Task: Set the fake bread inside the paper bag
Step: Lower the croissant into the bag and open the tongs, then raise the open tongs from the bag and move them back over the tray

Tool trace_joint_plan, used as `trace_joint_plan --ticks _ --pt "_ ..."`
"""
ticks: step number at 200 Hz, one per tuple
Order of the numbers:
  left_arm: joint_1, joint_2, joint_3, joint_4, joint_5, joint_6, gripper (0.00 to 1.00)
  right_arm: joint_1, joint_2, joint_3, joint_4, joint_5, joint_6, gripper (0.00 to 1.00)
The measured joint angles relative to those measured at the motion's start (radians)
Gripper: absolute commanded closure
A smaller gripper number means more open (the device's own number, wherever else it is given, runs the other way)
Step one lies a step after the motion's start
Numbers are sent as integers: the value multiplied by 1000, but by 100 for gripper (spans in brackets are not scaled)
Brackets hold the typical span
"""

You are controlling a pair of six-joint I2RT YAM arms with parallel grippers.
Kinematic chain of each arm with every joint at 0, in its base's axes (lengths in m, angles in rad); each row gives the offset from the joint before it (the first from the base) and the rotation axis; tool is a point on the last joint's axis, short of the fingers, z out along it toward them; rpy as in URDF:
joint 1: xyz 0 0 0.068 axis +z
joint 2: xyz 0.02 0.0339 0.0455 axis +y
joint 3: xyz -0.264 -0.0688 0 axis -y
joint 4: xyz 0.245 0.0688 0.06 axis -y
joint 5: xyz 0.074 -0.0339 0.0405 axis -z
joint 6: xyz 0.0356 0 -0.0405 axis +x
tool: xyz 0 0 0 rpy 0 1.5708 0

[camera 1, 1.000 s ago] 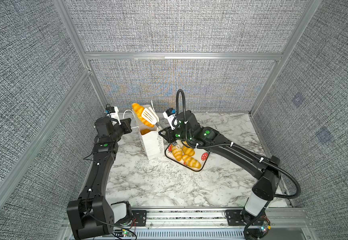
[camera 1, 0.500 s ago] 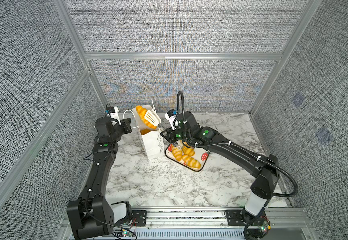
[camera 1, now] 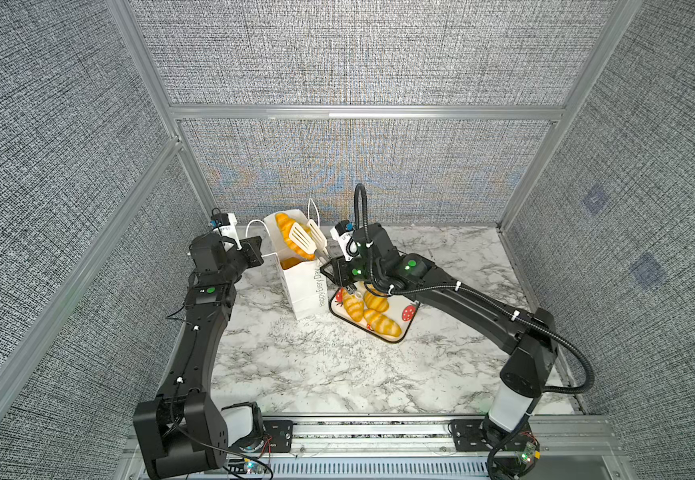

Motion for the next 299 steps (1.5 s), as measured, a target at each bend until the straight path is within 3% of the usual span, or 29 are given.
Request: trace_joint_plan --ticks 74,299 --pt "0 4 0 0 3 -1 100 -3 0 0 0 0 0 49" --pt "0 4 0 0 8 -7 100 -3 -96 32 -2 20 -35 49"
